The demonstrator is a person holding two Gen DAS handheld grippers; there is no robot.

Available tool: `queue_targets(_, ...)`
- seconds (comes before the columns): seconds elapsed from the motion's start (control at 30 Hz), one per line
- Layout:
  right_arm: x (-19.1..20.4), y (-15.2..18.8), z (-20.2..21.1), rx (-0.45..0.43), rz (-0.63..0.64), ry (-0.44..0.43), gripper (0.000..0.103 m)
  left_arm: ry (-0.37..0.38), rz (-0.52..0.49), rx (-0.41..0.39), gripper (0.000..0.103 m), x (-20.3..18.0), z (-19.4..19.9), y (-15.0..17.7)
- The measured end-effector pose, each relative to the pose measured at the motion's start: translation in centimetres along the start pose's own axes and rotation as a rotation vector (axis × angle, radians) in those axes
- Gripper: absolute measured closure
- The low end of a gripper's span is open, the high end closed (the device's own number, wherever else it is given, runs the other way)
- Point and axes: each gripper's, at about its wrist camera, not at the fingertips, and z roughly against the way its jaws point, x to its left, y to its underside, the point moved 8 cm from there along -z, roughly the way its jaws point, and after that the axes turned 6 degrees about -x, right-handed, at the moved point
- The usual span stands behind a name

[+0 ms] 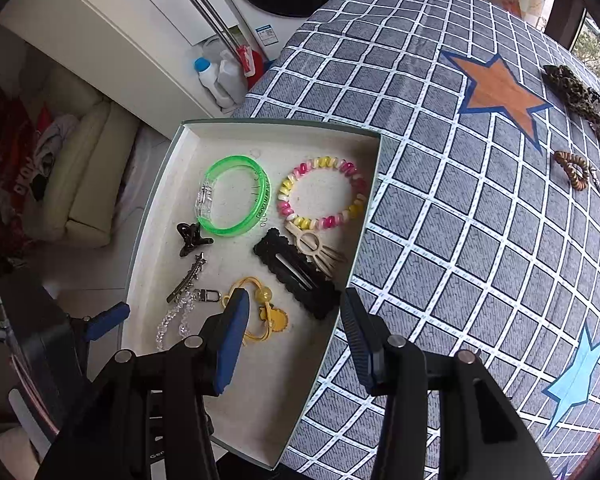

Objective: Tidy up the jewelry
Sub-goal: 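Carry the crystal chain and yellow cord tie into the tray and open both tools, then reach the left tool to the small silver charm while the right tool grasps the braided bracelet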

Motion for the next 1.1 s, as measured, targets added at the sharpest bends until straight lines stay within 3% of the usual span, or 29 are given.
queue_targets(0.17,-2.1,1.4,1.0,0.009,-0.039,0.017,0.051,-0.004,-0.015,-0.009,0.0,-0.5,0.4,-0.6)
queue_targets(0.23,-2.7,2.0,1.3,0.013,-0.051,0.02,0.038,-0.007,-0.027,-0.011,0.0,-0.6,0.5,-0.5)
queue_targets(0.37,-3.9,3.3,1.8,0.026,-0.078,0.022,0.036,-0.009,-0.055,-0.013,0.0,-1.3,0.9,-0.6)
queue_targets(0.43,-4.6,3.9,2.0,0.025,-0.098,0.02,0.017,-0.011,-0.072,-0.019,0.0,-2.0,1.3,-0.8)
queue_targets(0.77,-9.4,7.1,4.2,-0.001,-0.198,0.068,0.014,0.022,-0.183,-0.053,0.0,-5.6,3.4,-2.5)
queue_targets(0.87,-11.2,9.0,4.9,0.024,-0.238,0.062,0.014,0.046,-0.225,-0.07,0.0,-7.4,4.3,-3.2)
queue_targets(1.1,-17.7,15.1,7.0,0.062,-0.378,0.166,0.014,0.12,-0.334,-0.1,0.0,-12.7,6.1,-4.3)
